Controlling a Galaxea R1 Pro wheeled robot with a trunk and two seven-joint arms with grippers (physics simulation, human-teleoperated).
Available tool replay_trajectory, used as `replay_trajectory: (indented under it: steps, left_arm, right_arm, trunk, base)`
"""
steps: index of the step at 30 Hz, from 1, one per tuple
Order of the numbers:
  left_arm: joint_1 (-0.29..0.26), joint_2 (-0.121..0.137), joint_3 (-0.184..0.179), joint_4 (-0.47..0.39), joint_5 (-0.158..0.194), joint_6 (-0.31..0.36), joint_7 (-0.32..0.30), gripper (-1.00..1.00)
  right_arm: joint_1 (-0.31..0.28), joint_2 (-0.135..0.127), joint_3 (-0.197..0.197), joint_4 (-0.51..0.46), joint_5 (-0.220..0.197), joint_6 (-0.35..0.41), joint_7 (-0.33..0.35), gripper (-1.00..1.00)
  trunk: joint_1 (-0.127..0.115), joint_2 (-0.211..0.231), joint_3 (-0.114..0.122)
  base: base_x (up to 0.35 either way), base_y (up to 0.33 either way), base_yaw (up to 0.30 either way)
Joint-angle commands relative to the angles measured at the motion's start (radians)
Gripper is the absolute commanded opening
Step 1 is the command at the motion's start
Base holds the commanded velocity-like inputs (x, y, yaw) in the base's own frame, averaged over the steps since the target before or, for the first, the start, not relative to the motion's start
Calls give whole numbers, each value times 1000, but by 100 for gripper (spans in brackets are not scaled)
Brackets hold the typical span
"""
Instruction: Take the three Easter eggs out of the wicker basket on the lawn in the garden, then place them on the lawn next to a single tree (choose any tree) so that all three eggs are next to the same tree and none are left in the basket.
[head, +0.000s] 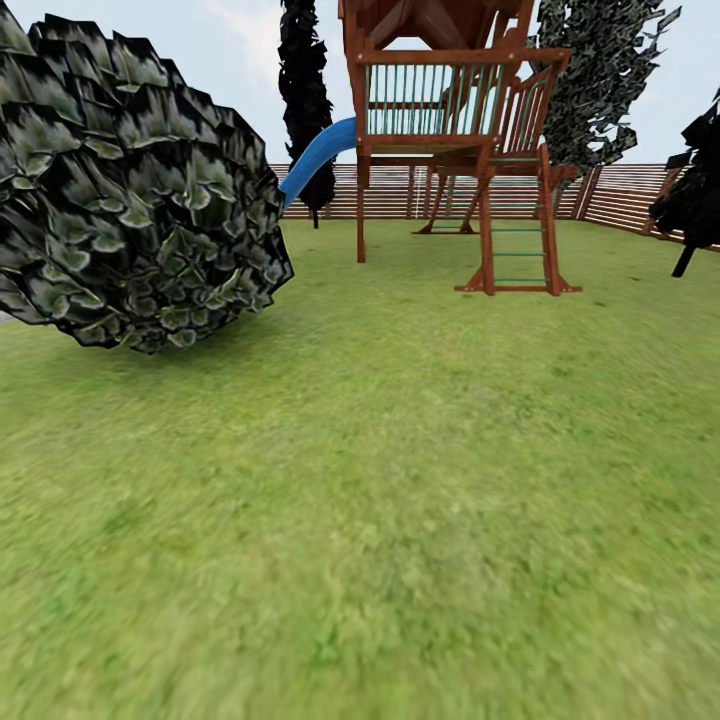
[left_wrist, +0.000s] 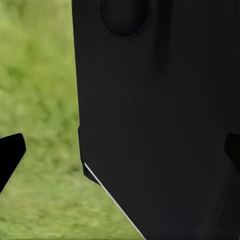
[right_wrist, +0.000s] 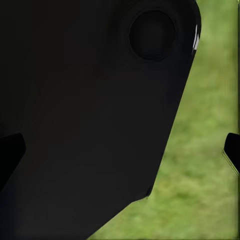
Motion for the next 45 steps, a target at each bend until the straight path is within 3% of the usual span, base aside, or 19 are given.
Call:
replay_trajectory:
  steps: [1, 45]
  left_arm:
    - [0, 0, 0, -1, 1, -1, 1, 100]
    - [0, 0, 0, -1, 1, -1, 1, 100]
  right_arm:
    - [0, 0, 2, 1, 4, -3, 0, 100]
    - [0, 1, -2, 1, 0, -3, 0, 100]
  trunk:
    - [0, 0, -1]
    - [0, 0, -1]
  base:
    - [287, 0, 0]
    - [286, 0, 0]
